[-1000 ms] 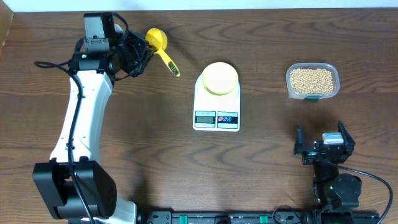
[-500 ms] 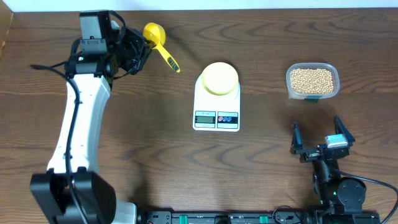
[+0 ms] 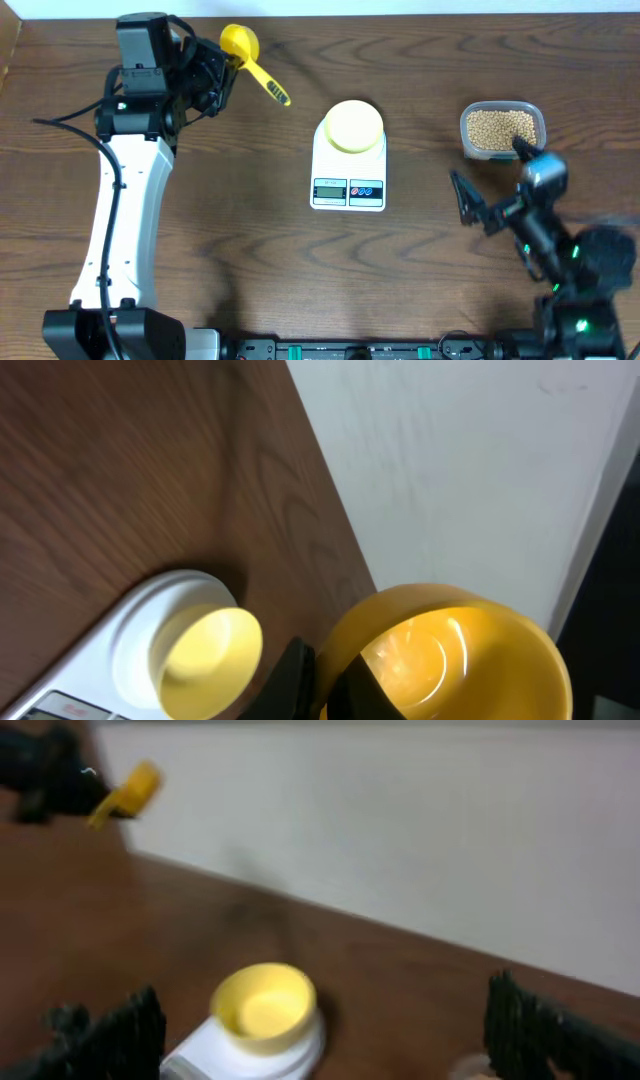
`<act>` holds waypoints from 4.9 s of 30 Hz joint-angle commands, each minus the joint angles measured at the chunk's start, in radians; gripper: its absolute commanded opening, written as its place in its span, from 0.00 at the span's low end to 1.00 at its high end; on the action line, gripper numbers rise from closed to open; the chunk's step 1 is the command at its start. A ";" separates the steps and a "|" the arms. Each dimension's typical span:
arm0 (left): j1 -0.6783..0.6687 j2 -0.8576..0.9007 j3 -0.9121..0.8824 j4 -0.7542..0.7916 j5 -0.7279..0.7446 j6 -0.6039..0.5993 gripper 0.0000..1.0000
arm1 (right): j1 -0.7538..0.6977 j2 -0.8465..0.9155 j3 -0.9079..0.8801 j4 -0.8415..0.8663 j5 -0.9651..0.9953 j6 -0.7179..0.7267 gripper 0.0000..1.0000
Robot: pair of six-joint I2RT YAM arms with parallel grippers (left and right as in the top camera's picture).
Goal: Scoop item into bowl and weigh 50g on scale
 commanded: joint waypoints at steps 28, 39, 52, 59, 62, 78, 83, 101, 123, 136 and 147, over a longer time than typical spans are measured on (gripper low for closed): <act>-0.317 0.019 0.005 0.030 -0.439 -0.274 0.07 | 0.179 0.866 0.590 0.041 -0.507 0.335 0.99; -0.369 0.021 0.005 0.037 -0.438 -0.375 0.08 | 0.281 0.892 0.590 0.180 -0.292 0.681 0.70; -0.431 0.021 0.005 0.037 -0.417 -0.415 0.08 | 0.359 0.892 0.590 0.184 -0.035 0.749 0.40; -0.443 0.021 0.005 0.037 -0.396 -0.422 0.08 | 0.359 0.892 0.590 0.202 -0.036 0.748 0.31; -0.443 0.021 0.005 0.037 -0.396 -0.422 0.08 | 0.359 0.892 0.590 0.202 -0.036 0.748 0.28; -0.443 0.021 0.005 0.037 -0.333 -0.430 0.07 | 0.389 0.892 0.590 0.225 -0.048 0.748 0.26; -0.443 0.021 0.005 0.037 -0.332 -0.430 0.08 | 0.392 0.892 0.590 0.225 -0.048 0.748 0.25; -0.443 0.021 0.005 0.034 -0.291 -0.430 0.08 | 0.413 0.892 0.590 0.224 -0.050 0.744 0.07; -0.425 0.017 0.005 0.018 -0.273 -0.066 0.49 | 0.232 0.892 0.590 0.064 -0.055 0.649 0.01; -0.409 -0.136 0.006 -0.118 0.065 1.018 0.64 | 0.039 0.833 0.600 -0.199 -0.115 0.405 0.01; -0.612 -0.114 -0.008 -0.409 -0.145 1.034 0.93 | -0.036 0.780 0.611 -0.315 -0.089 0.336 0.01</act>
